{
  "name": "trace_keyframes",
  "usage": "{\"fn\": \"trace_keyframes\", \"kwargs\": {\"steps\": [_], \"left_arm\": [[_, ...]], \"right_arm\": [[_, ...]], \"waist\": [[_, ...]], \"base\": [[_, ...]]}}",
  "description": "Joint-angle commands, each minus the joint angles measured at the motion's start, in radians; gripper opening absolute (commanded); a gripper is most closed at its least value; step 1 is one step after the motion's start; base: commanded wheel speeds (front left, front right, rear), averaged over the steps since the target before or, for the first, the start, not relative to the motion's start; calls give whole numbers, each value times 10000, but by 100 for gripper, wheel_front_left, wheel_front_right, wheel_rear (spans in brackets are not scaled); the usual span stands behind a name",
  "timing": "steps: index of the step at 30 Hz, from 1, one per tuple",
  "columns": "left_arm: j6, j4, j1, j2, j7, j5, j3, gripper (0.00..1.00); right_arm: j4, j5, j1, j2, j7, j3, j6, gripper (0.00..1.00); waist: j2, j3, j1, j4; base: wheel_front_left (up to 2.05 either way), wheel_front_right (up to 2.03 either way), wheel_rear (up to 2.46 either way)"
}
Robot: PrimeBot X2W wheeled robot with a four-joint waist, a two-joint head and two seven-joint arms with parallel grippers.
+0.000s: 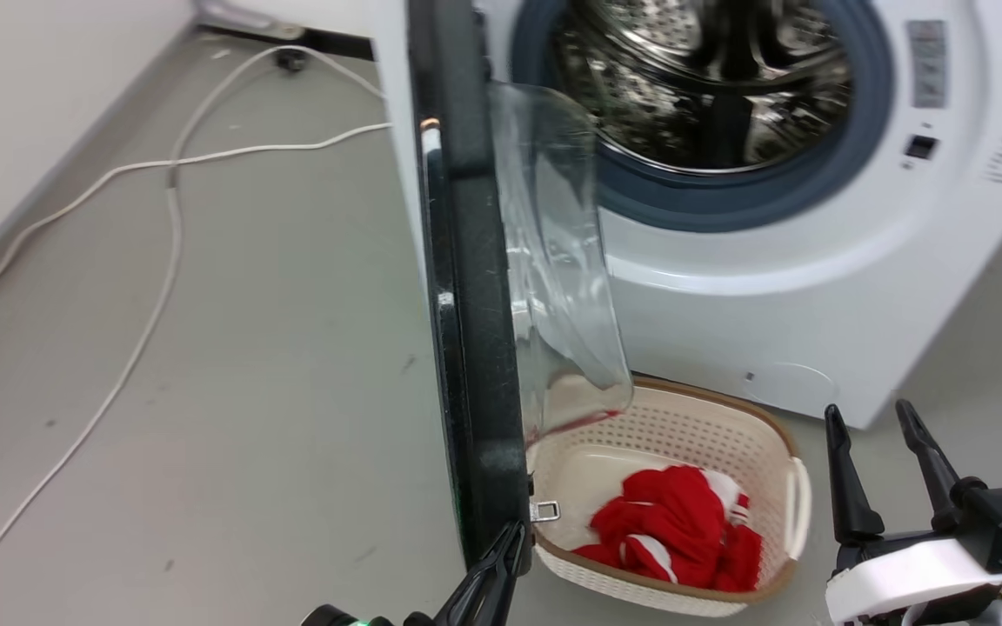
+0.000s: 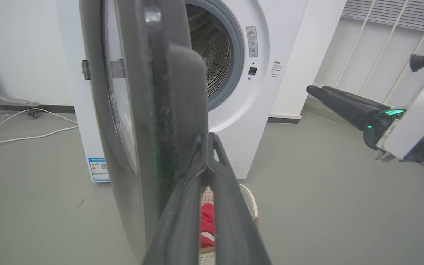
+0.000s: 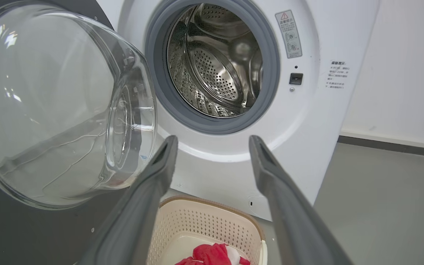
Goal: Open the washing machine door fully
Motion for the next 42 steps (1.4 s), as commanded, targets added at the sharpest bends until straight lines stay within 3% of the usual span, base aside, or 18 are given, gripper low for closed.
{"fn": "trace_keyframes", "kwargs": {"steps": [1, 10, 23, 42], "left_arm": [[237, 72, -30, 78, -27, 18, 334, 0], [641, -173, 52, 215, -13, 168, 919, 0], [1178, -739, 553, 248, -24, 404, 2173, 0], [852, 821, -609, 755, -25, -329, 5373, 0]], "right_arm": [[-89, -20, 93, 19, 27, -3, -7, 100], [-367, -3, 190, 18, 228, 6, -7, 100], [-418, 78, 237, 18, 278, -62, -7, 100], [-575, -61, -340, 20, 438, 76, -7, 100]], "waist": [[0, -115, 0, 409], [0, -57, 0, 1191], [0, 88, 0, 1527], [0, 869, 0, 959]], "base": [[0, 0, 0], [0, 0, 0], [0, 0, 0], [0, 0, 0]]}}
